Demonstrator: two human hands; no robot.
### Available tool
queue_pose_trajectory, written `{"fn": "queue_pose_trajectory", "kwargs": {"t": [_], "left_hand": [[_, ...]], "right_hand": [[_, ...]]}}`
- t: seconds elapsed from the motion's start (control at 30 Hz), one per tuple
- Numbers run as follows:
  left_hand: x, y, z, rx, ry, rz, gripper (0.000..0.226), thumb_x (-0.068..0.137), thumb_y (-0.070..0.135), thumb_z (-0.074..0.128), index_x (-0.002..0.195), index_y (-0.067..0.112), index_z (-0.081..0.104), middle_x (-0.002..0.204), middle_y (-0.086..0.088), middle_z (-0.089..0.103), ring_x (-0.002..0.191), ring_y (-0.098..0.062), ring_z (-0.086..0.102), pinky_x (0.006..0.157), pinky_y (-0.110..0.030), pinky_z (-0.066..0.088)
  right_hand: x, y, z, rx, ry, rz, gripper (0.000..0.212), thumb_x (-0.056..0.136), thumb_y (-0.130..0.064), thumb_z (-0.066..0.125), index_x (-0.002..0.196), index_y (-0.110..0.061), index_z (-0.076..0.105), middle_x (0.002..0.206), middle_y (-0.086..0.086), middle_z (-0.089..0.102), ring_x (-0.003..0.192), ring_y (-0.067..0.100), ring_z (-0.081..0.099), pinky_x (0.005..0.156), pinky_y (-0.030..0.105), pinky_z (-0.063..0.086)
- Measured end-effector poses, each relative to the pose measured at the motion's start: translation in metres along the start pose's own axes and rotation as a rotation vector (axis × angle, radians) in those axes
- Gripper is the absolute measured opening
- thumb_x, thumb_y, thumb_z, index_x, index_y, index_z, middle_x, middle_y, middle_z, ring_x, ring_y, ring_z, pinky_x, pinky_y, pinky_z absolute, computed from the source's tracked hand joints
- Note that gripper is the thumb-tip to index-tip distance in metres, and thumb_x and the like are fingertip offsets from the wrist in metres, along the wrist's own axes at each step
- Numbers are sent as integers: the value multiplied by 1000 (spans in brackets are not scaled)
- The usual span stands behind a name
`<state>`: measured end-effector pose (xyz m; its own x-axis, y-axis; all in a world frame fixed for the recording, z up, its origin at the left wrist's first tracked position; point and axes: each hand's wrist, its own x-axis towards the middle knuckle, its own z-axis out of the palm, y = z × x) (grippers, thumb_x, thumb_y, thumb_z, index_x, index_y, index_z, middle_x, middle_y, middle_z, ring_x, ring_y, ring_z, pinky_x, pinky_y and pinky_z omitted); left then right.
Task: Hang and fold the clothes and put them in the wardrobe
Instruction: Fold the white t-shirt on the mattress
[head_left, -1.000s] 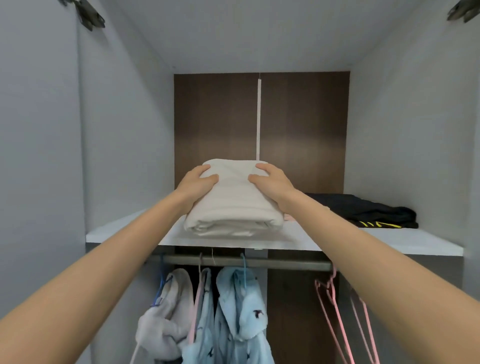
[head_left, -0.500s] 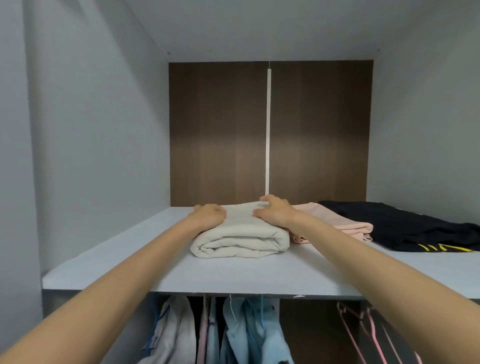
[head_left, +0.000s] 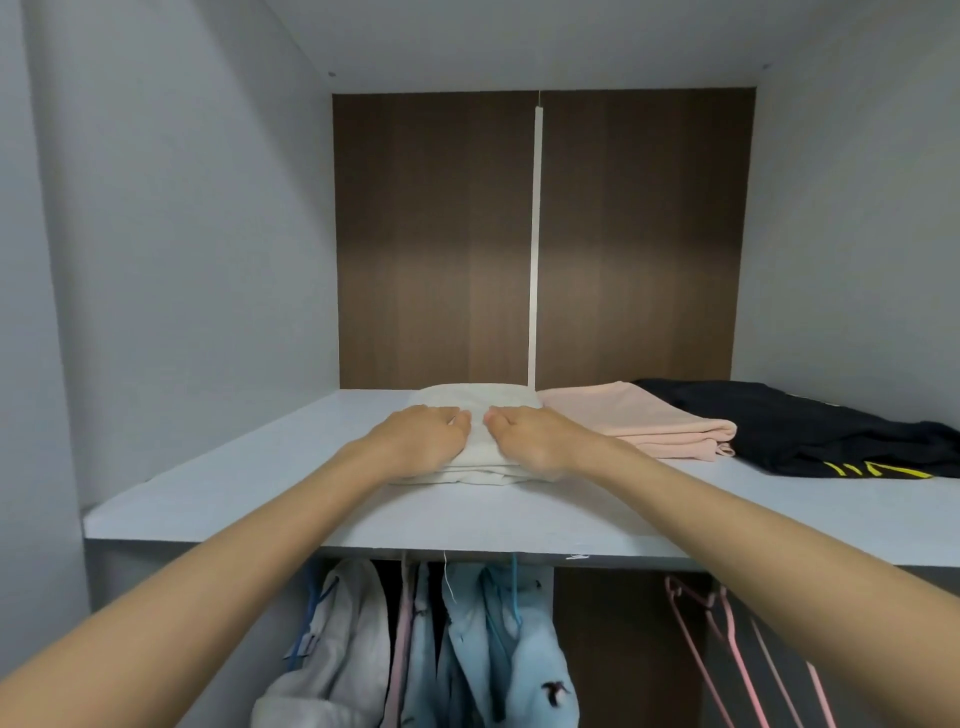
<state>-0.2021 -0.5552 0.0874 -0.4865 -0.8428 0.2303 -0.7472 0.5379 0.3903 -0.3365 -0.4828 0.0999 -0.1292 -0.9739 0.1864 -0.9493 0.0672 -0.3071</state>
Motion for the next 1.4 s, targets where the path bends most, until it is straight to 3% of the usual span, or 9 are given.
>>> {"fn": "queue_pose_trajectory", "kwargs": {"t": [0.17, 0.33, 0.53, 0.77, 0.83, 0.97, 1.07, 1.13, 1.4], "left_hand": [[13, 4, 1, 42, -13, -30, 37, 100, 32, 15, 78, 20, 42, 124, -10, 56, 103, -24, 45, 94, -35, 37], [28, 7, 2, 78, -43, -66, 46, 100, 36, 15, 117, 15, 52, 130, -11, 53, 119, -31, 49, 91, -35, 41], [55, 0, 5, 77, -42, -22, 43, 98, 38, 15, 110, 25, 54, 128, -4, 53, 112, -25, 48, 94, -34, 40], [62, -4, 5, 88, -24, -8, 49, 97, 41, 15, 124, 23, 51, 138, -3, 49, 123, -25, 43, 104, -39, 35], [58, -1, 4, 100, -14, -27, 50, 97, 43, 15, 125, 23, 51, 136, -4, 50, 122, -26, 45, 104, -39, 36], [44, 6, -4, 76, 96, -72, 43, 98, 39, 22, 124, 24, 53, 117, -4, 62, 106, -25, 57, 87, -31, 41], [23, 10, -14, 73, 222, -65, 39, 95, 25, 37, 131, 25, 51, 121, -1, 63, 106, -24, 61, 80, -26, 40], [6, 16, -21, 65, 260, -45, 40, 93, 21, 40, 132, 25, 51, 121, 0, 62, 105, -24, 62, 78, -25, 40], [-92, 61, -30, -6, 391, 113, 37, 92, 20, 44, 128, 25, 54, 128, 2, 59, 116, -22, 54, 95, -35, 45]], "right_hand": [[18, 7, 2, -11, -2, 13, 22, 102, -10, 18, 109, -9, 39, 130, 18, 48, 111, 31, 46, 99, 41, 38], [38, 16, 4, -144, -34, -32, 32, 103, -15, 16, 118, -7, 43, 134, 16, 47, 121, 31, 43, 101, 39, 36], [58, 22, 4, -120, -12, 13, 37, 104, -15, 15, 126, -2, 41, 135, 16, 47, 121, 31, 44, 98, 36, 36], [61, 20, 6, -80, 17, 7, 27, 104, -19, 13, 96, -14, 38, 133, 16, 51, 117, 28, 46, 89, 30, 33], [60, 19, 5, -78, 27, 9, 32, 104, -22, 15, 82, -15, 37, 123, 16, 54, 106, 27, 47, 87, 30, 32], [51, 17, -6, 15, 100, 38, 35, 99, -23, 31, 65, -18, 39, 73, 2, 47, 73, 25, 49, 72, 31, 38], [27, 16, -20, 39, 137, -2, 25, 95, -20, 41, 98, -22, 65, 106, 4, 62, 106, 26, 58, 90, 35, 46], [6, 16, -30, 38, 219, -27, 32, 94, -20, 45, 123, -19, 60, 129, 2, 56, 121, 22, 50, 96, 33, 43], [-104, 22, -49, 199, 448, -109, 32, 95, -14, 44, 123, -18, 60, 126, -1, 61, 110, 20, 59, 94, 36, 47]]}}
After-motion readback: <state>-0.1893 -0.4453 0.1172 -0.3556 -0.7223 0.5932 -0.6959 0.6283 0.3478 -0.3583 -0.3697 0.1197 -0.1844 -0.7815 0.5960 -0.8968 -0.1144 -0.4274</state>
